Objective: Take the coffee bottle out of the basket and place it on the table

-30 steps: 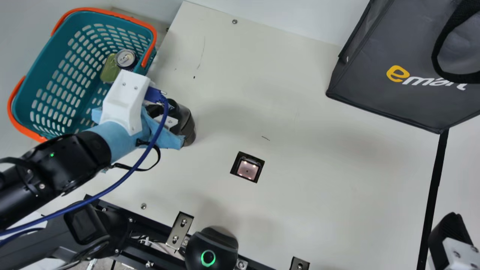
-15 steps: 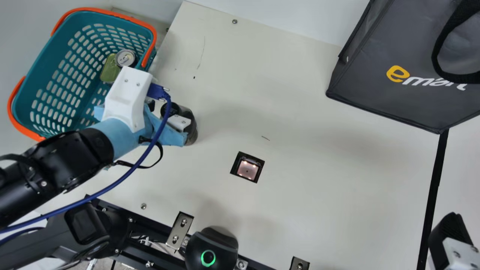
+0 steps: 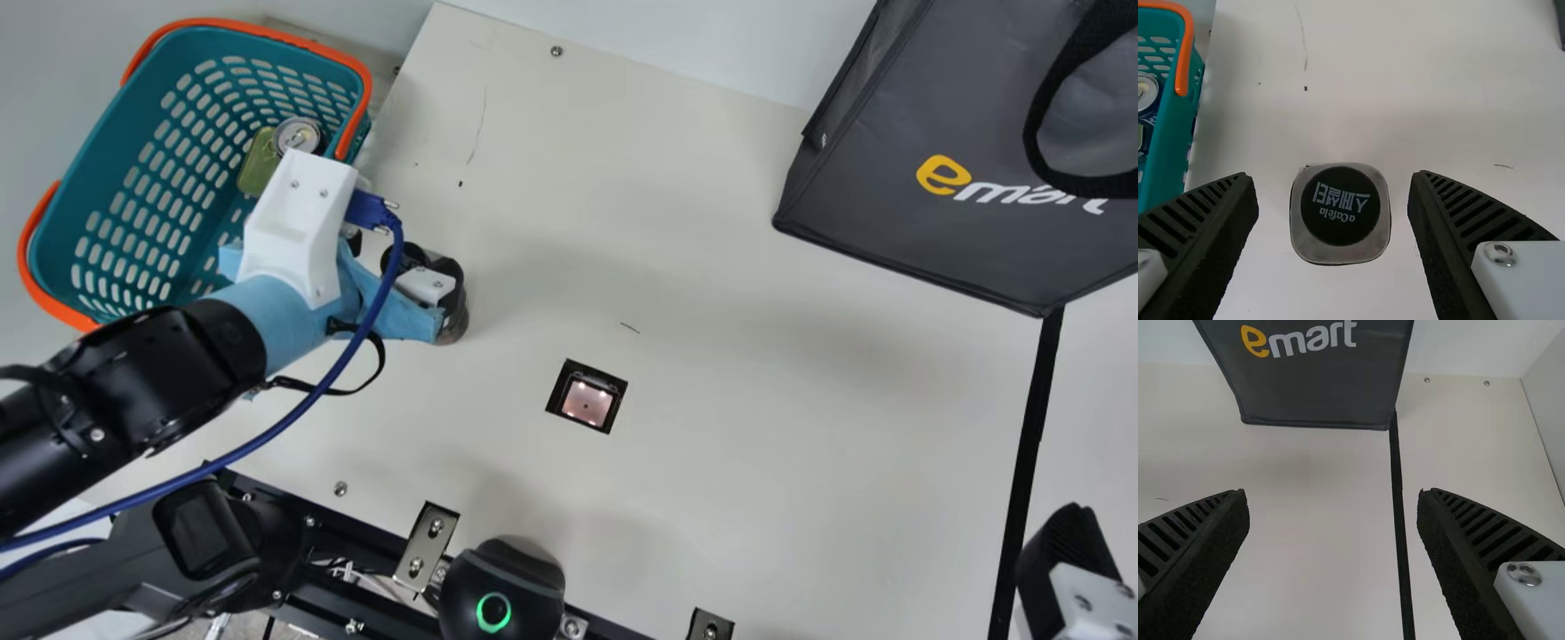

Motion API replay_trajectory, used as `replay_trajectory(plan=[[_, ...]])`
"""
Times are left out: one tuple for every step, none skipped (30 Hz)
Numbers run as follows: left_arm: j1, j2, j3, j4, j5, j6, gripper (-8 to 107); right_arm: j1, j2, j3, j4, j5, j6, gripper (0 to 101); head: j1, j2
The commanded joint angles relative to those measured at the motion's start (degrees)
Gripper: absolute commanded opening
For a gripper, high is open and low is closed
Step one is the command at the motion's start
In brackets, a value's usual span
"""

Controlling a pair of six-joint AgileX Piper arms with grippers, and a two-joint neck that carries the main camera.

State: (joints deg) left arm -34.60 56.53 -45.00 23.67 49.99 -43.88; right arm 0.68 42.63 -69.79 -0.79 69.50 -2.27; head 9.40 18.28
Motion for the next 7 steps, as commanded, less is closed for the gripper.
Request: replay_trajectory(plan=[[0.0, 0.0, 0.0, 0.0, 0.0, 0.0, 90, 0.0, 0.0, 0.0, 0.0, 0.0, 0.0, 91, -1.5, 0.1], [0.0, 0.0, 0.0, 0.0, 0.0, 0.0, 90, 0.0, 0.0, 0.0, 0.0, 0.0, 0.0, 91, -1.5, 0.1], [0.0, 0.0, 0.0, 0.0, 0.0, 0.0, 90, 0.0, 0.0, 0.0, 0.0, 0.0, 0.0, 91, -1.5, 0.1], [0.0, 0.0, 0.0, 0.0, 0.0, 0.0, 90, 0.0, 0.0, 0.0, 0.0, 0.0, 0.0, 91, -1.5, 0.1], [0.0, 0.0, 0.0, 0.0, 0.0, 0.0, 90, 0.0, 0.0, 0.0, 0.0, 0.0, 0.0, 91, -1.5, 0.1], [0.0, 0.0, 0.0, 0.0, 0.0, 0.0, 90, 0.0, 0.0, 0.0, 0.0, 0.0, 0.0, 91, -1.5, 0.1], [0.0, 0.0, 0.0, 0.0, 0.0, 0.0, 90, 0.0, 0.0, 0.0, 0.0, 0.0, 0.0, 91, -1.5, 0.1]])
